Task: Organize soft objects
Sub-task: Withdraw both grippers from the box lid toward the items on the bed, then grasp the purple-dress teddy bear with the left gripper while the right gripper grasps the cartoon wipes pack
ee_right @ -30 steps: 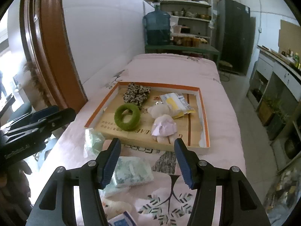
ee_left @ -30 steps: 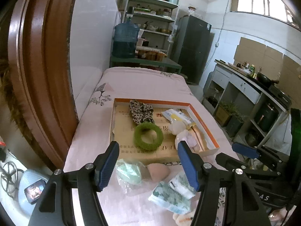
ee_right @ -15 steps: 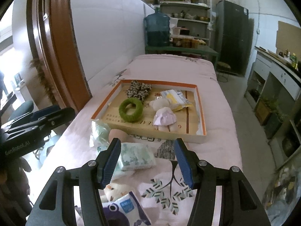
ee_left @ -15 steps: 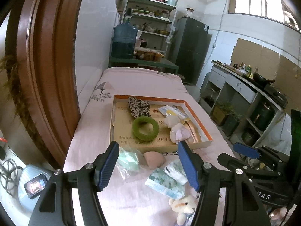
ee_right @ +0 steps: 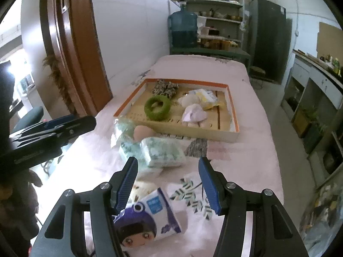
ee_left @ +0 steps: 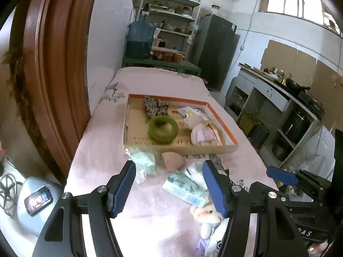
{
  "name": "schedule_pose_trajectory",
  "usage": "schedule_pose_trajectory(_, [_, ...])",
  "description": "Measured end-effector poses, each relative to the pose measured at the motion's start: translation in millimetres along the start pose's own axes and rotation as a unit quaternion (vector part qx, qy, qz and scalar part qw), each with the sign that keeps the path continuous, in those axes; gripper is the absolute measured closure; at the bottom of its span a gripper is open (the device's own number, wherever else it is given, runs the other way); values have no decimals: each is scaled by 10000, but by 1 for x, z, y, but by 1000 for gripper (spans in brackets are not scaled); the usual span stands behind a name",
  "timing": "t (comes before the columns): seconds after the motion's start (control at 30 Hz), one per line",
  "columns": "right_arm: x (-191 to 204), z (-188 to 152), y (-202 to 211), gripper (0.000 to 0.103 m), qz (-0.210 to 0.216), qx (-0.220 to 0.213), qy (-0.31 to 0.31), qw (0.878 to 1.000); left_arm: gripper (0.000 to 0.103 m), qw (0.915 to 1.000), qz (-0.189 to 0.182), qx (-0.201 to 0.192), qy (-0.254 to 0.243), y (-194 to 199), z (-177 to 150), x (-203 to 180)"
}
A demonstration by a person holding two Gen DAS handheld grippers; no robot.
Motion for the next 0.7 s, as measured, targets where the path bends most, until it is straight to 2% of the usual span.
schedule_pose_trajectory(0.27, [8,-26,3,42,94,150,-32,9998,39,9996,-191,184,54,-4,-25,-1])
schedule_pose_trajectory(0.57, [-1,-45,0,43,-5,284,-211,9994,39,9978,-547,307,-217,1,-56,-24])
schedule_pose_trajectory(0.7, [2,-62,2,41,317,394,-405,9979,39,9979,-574,271,-86,3,-64,-20])
Point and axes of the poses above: each gripper's, at about its wrist camera, not at the fingertips, and y roughly against the way its jaws point, x to its left, z to its top, the point moved 3 cm from there along -y, roughly the way its jaws point, and after that the axes turned 1 degree about -x, right-handed, at the moved point
